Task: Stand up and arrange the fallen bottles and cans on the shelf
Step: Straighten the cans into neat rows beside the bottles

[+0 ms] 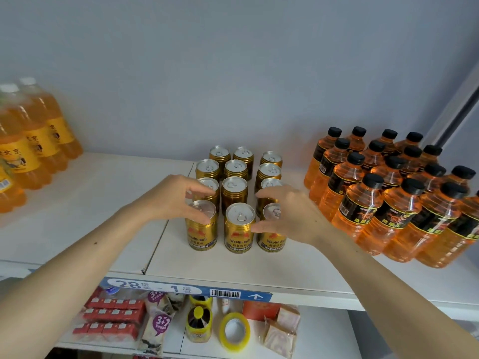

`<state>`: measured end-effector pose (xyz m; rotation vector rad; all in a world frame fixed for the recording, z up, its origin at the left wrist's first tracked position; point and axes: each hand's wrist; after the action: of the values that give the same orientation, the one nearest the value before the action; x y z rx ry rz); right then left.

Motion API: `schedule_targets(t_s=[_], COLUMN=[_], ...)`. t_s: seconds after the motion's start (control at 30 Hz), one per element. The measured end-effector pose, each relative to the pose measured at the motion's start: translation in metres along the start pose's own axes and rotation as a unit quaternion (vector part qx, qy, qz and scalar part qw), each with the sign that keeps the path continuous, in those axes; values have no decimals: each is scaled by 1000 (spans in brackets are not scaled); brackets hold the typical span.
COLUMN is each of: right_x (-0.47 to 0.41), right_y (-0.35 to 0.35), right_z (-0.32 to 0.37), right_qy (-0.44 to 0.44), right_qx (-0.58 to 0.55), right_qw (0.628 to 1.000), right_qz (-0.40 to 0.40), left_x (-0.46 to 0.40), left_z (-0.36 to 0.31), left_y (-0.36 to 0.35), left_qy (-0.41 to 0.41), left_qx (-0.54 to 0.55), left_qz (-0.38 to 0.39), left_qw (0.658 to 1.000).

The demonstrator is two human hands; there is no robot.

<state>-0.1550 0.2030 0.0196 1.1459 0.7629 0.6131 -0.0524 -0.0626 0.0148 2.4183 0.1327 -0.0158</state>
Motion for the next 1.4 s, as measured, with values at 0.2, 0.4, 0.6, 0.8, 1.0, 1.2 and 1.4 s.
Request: schedule_targets(t_s=[0.2,0.4,0.6,0.8,1.0,1.2,1.4], right_x=[-16,-19,-13,-2,2,3,1], right_y=[-22,-30,-23,-2,-4,-5,-4], right_z=[20,20,12,-23,-24,-23,-21], right_qy=[42,27,25,-24,-16,-16,-18], right_qx=[40,17,-1,17,14,22,34], right_qw=[998,999,1000,999,999,999,998], right_qz=[24,8,8,37,40,33,42], left_x=[9,10,11,8,-8,-10,-11], left_z=[8,10,7,-16,-25,-23,-20], left_y=[-4,-11,-11,-26,-54,-56,-55], left_qy=[7,8,-15,-120,-178,-167,-152], left_qx=[2,6,-78,-156,-212,-191,-180], left_qz=[-4,-65,-71,-52,-38,-23,-12], left_qw=[1000,998,994,979,960,967,972])
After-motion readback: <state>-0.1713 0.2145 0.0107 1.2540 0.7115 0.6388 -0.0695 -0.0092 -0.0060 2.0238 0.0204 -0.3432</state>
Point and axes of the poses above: each hand's wrist, its own x-axis away from the middle knuckle, its own y-axis out of the back of the hand, z = x × y, and after that the axes turned 9 degrees about x, right-handed
